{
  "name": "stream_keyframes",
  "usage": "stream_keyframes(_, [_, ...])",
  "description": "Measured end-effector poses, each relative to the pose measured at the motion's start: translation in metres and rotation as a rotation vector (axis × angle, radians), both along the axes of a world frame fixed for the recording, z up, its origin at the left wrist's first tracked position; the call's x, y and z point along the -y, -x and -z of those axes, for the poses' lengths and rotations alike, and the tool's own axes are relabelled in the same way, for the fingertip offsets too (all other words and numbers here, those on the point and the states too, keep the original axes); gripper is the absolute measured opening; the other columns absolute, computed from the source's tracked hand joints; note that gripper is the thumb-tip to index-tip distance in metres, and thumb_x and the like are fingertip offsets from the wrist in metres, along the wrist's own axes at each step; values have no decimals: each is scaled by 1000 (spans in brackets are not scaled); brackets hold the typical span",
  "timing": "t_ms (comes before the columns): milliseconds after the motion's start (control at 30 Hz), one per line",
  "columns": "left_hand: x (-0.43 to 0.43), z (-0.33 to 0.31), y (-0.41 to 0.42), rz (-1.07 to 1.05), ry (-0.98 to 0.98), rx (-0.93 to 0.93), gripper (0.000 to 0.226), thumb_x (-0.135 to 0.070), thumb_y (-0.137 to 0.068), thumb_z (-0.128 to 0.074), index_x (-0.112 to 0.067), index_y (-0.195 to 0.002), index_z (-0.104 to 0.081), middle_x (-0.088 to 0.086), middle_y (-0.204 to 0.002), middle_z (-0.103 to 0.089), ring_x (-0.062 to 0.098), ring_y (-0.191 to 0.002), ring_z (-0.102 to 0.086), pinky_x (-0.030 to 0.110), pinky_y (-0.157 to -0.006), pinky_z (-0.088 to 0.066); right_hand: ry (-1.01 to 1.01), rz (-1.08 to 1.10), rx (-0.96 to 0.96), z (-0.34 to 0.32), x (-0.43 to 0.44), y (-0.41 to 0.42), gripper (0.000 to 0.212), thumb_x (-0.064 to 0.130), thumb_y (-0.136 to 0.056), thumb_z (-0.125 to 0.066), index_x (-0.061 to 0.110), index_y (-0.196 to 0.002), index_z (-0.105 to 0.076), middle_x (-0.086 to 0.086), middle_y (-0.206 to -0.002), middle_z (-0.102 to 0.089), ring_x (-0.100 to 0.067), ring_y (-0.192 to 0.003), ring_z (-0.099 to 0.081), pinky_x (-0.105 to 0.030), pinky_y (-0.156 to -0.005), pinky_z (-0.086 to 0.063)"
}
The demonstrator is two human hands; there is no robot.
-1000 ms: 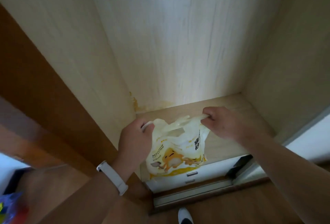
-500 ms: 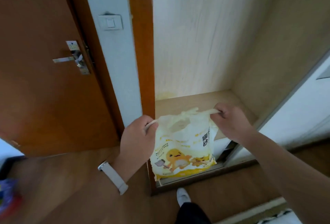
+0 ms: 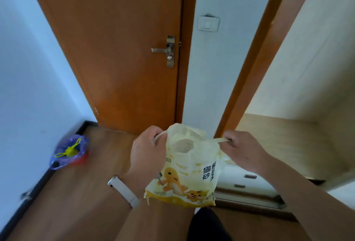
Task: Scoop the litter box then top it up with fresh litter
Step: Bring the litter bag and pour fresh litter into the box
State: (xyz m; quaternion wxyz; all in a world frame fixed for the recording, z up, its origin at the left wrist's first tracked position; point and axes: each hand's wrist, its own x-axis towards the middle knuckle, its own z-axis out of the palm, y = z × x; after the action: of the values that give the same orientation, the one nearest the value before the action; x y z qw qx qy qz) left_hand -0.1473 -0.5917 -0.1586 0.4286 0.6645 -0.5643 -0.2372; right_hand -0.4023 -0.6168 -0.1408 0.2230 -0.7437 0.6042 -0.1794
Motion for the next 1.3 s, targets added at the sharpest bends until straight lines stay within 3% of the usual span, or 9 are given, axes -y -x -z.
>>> stream_keyframes(100, [-12, 0, -40, -144, 20, 29, 22, -22, -94, -58, -26, -72, -57, -4, -65, -60, 14, -63, -56, 39, -58, -49, -19, -153, 4, 1, 14, -50, 30, 22, -90, -53, 15, -64, -40, 4, -55, -38, -6, -46, -30, -27, -50, -26])
stream_keyframes(267, [-32, 7, -106, -425, 28, -1, 16, -19, -90, -62, -23, -75, -60, -7, -68, -63, 12, -68, -57, 38, -66, -49, -24, -383, 6, 3, 43, -132, 26, 25, -91, -49, 18, -66, -45, 0, -58, -46, -10, -51, -40, -30, -51, -31])
stream_keyframes(467, [-50, 7, -170, -745, 12, -27, 17, -25, -86, -62, -20, -71, -57, -5, -63, -62, 17, -66, -57, 38, -63, -49, 0, -677, 26, 8, 90, -231, 25, 26, -90, -48, 12, -69, -47, 3, -56, -43, -8, -49, -36, -32, -48, -28])
stream_keyframes(600, [-62, 7, -199, -944, -25, 3, 22, -23, -88, -61, -27, -67, -54, -11, -62, -59, 8, -62, -54, 33, -60, -45, -14, -846, 108, 15, 116, -295, 25, 21, -89, -51, 8, -68, -46, 0, -55, -42, -7, -47, -33, -27, -47, -24])
stream_keyframes(767, [-75, 2, -222, -1131, -125, 82, 24, -23, -90, -59, -28, -68, -51, -8, -61, -57, 10, -64, -54, 30, -57, -41, -46, -1062, 135, 23, 129, -366, 25, 34, -79, -46, 17, -62, -37, -2, -54, -38, -9, -49, -34, -33, -48, -27])
stream_keyframes(933, [-97, -5, -235, -1343, -185, 126, 17, -20, -90, -59, -20, -74, -57, -6, -65, -59, 20, -68, -56, 31, -60, -39, 62, -1236, 136, 21, 119, -426, 26, 20, -83, -55, 13, -62, -41, 0, -51, -36, -14, -53, -40, -23, -46, -24])
stream_keyframes(1000, [-111, -7, -236, -1432, -205, 140, 14, -20, -91, -60, -18, -77, -59, -6, -67, -60, 20, -69, -56, 30, -61, -37, 80, -1309, 172, 20, 108, -448, 25, 18, -83, -54, 13, -61, -43, 0, -51, -39, -17, -57, -44, -29, -50, -24])
stream_keyframes(1167, [-163, -12, -224, -1631, -168, 116, 11, -19, -90, -61, -17, -79, -61, -7, -70, -61, 15, -69, -56, 33, -62, -46, 13, -1469, 199, 22, 61, -493, 32, 13, -81, -58, 18, -60, -35, 2, -48, -32, -13, -49, -31, -31, -48, -24])
stream_keyframes(1300, [-216, -11, -208, -1777, -122, 112, 17, -20, -90, -62, -22, -73, -58, -8, -66, -59, 9, -63, -53, 29, -56, -43, -38, -1624, 247, 15, 8, -523, 34, 8, -82, -58, 16, -61, -34, 3, -50, -30, -14, -52, -26, -32, -49, -23])
